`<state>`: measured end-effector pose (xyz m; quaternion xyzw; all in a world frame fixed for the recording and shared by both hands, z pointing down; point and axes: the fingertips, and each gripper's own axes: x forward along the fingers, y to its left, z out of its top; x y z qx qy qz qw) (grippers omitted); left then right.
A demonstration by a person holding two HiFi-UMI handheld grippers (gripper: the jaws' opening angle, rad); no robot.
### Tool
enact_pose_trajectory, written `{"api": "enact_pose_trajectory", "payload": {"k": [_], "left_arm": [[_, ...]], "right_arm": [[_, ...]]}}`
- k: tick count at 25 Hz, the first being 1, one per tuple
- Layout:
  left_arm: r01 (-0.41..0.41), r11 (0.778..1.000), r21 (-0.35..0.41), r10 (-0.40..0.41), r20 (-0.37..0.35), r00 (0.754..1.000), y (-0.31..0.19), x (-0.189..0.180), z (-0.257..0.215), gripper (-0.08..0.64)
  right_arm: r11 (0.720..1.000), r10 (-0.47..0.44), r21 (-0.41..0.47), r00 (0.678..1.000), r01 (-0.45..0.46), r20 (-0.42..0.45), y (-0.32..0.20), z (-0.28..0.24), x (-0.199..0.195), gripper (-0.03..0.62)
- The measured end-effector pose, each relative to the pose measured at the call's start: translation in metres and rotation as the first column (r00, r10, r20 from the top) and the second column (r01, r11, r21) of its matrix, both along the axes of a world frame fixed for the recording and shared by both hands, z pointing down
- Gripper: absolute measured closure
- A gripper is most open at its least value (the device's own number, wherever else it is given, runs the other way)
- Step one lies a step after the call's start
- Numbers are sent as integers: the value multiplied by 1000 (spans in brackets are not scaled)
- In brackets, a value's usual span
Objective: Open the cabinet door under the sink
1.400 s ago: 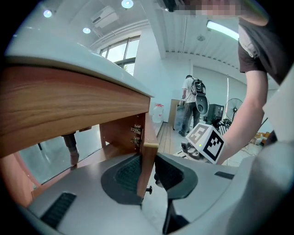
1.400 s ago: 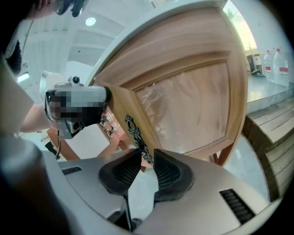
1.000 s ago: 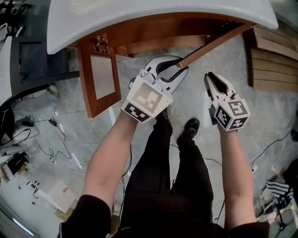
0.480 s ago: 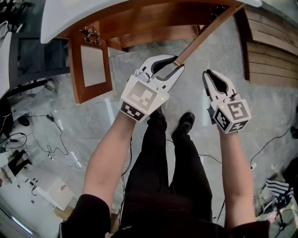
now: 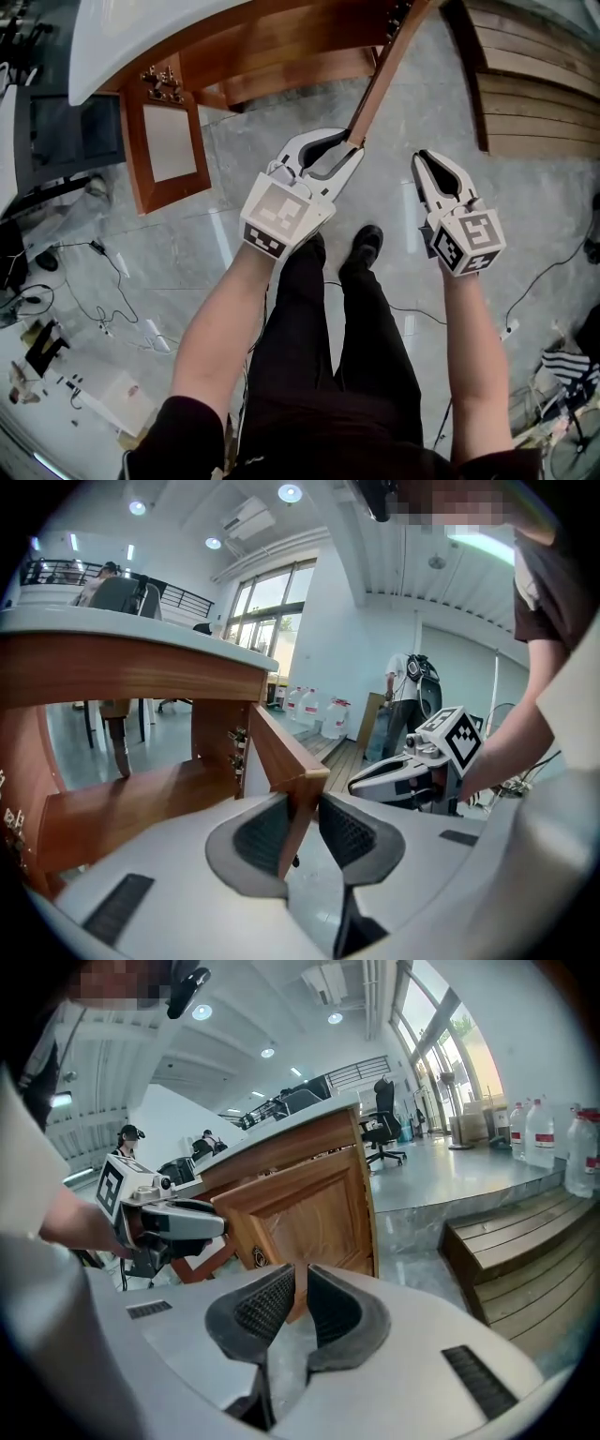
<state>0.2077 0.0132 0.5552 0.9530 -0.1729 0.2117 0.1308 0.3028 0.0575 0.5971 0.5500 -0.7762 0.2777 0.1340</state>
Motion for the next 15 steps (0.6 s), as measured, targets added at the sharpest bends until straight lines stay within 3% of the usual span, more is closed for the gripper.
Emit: {"api": "enact_pose_trajectory", "payload": {"k": [8, 15], "left_arm": [[-77, 997, -4, 77, 7, 997, 23, 32, 2, 441], [-149, 989, -12, 149, -11, 989, 42, 76, 3, 439]], "right_arm": [[999, 35, -5, 999, -35, 8, 8, 1, 17, 541], [997, 49, -67, 999, -49, 3, 42, 22, 37, 543]]}}
